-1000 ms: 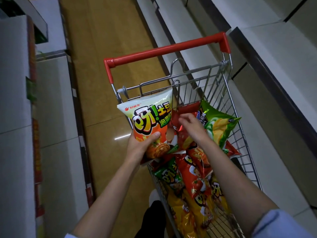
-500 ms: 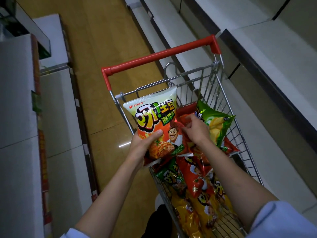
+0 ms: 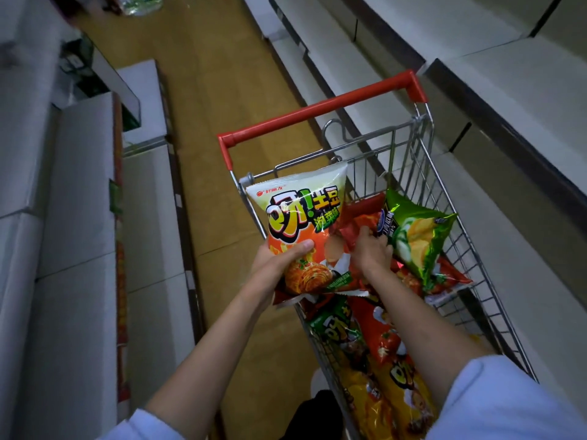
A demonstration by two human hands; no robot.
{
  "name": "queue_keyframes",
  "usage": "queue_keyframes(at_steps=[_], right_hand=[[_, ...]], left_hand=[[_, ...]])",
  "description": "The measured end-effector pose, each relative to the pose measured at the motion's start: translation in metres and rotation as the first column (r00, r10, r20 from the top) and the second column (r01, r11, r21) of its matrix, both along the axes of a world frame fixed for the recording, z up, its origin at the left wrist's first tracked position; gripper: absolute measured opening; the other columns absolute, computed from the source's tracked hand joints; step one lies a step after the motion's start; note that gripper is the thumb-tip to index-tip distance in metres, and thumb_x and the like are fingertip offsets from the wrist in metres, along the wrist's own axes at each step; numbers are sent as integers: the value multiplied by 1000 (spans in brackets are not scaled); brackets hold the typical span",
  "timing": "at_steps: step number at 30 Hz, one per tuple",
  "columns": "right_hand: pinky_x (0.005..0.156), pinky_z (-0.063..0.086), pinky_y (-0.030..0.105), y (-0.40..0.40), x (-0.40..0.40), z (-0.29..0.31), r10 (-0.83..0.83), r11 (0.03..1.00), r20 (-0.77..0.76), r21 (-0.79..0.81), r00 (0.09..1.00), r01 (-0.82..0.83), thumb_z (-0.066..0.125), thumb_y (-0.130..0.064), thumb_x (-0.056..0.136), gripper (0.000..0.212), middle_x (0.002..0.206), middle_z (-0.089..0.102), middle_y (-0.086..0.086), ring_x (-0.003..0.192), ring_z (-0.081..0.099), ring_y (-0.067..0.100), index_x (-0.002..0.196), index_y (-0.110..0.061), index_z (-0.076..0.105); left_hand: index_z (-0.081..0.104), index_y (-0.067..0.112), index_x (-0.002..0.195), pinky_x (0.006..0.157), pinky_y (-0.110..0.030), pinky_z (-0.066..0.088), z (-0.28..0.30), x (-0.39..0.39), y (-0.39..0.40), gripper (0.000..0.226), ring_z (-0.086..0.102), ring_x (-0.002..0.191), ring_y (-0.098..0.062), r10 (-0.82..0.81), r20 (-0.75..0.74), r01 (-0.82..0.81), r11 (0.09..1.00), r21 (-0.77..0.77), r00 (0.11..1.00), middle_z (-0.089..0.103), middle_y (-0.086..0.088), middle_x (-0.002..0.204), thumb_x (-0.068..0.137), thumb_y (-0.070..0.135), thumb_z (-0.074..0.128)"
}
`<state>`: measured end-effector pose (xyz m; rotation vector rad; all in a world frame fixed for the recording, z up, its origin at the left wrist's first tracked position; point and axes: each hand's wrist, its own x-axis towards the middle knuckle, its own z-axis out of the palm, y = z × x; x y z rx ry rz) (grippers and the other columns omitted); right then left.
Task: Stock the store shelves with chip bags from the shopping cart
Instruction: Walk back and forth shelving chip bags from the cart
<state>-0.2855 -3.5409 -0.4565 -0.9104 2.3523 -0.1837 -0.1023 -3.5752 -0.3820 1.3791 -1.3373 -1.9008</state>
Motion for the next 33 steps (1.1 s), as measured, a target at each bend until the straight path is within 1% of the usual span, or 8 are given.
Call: queue_keyframes(at_steps=[5, 9, 13, 16, 20, 26, 30, 33], right_hand=[[109, 31, 46, 16, -25, 11, -147, 973, 108, -163, 983, 164, 77, -56, 70, 82, 128, 57, 15, 127, 44, 34, 133, -15, 42], [95, 49, 42, 42, -55, 31, -239, 844, 453, -341, 859, 415, 85, -41, 66, 57, 109, 65, 1, 104, 63, 24, 108, -21, 52], [93, 53, 47, 80, -79, 55, -152, 716, 695, -413, 703, 563, 83, -27, 71, 37, 104, 73, 2, 96, 70, 24, 102, -25, 63], [87, 56, 45, 110, -90, 72, -138, 644, 742, -436, 656, 629, 86, -28, 64, 53, 107, 73, 11, 94, 71, 30, 111, -18, 64], [83, 58, 48, 162, -101, 87, -254, 564, 729, -422, 636, 710, 92, -53, 40, 99, 110, 71, 8, 90, 72, 27, 124, -17, 53], [81, 58, 45, 260, -103, 110, -316, 447, 717, -465, 621, 764, 91, -38, 53, 80, 106, 73, 8, 86, 73, 26, 122, -18, 55], [72, 58, 36, 321, -91, 129, -336, 366, 713, -504, 616, 782, 82, -26, 67, 53, 99, 73, 0, 80, 73, 20, 112, -27, 55], [74, 58, 38, 370, -78, 144, -363, 317, 708, -518, 606, 794, 82, -30, 62, 57, 99, 73, 1, 81, 73, 21, 113, -26, 55]], left_hand=[[61, 19, 111, 70, -27, 57, -2, 2, 0, 95, 72, 88, -20, -2, -17, 3, 999, 33, 1000, 74, -3, 101, 29, 57, 88], [59, 12, 118, 70, -29, 58, 5, -16, -1, 99, 72, 87, -22, -68, -19, 69, 997, 35, 997, 75, -4, 98, 33, 54, 87], [58, 21, 109, 74, -32, 57, 19, -49, 4, 84, 72, 86, -20, -211, -54, 213, 977, 30, 976, 75, 1, 93, 35, 52, 85], [58, 24, 104, 69, -28, 57, 30, -74, 15, 73, 73, 80, -16, -312, -116, 316, 948, 22, 943, 75, 3, 87, 39, 48, 79], [57, 25, 107, 72, -31, 56, 45, -102, 43, 89, 72, 81, -15, -413, -113, 414, 910, -13, 904, 75, 5, 88, 28, 55, 87], [56, 25, 103, 70, -25, 51, 63, -116, 97, 40, 67, 85, -13, -496, -92, 493, 868, -57, 863, 69, 8, 90, 71, 32, 80], [46, 18, 136, 95, -42, 50, 67, -113, 129, 127, 63, 110, -24, -586, -45, 581, 809, -89, 809, 64, -4, 124, 27, 68, 86], [30, 16, 146, 105, -49, 42, 77, -111, 165, 143, 54, 121, -30, -638, -46, 633, 769, -94, 769, 50, -10, 140, 24, 65, 86]])
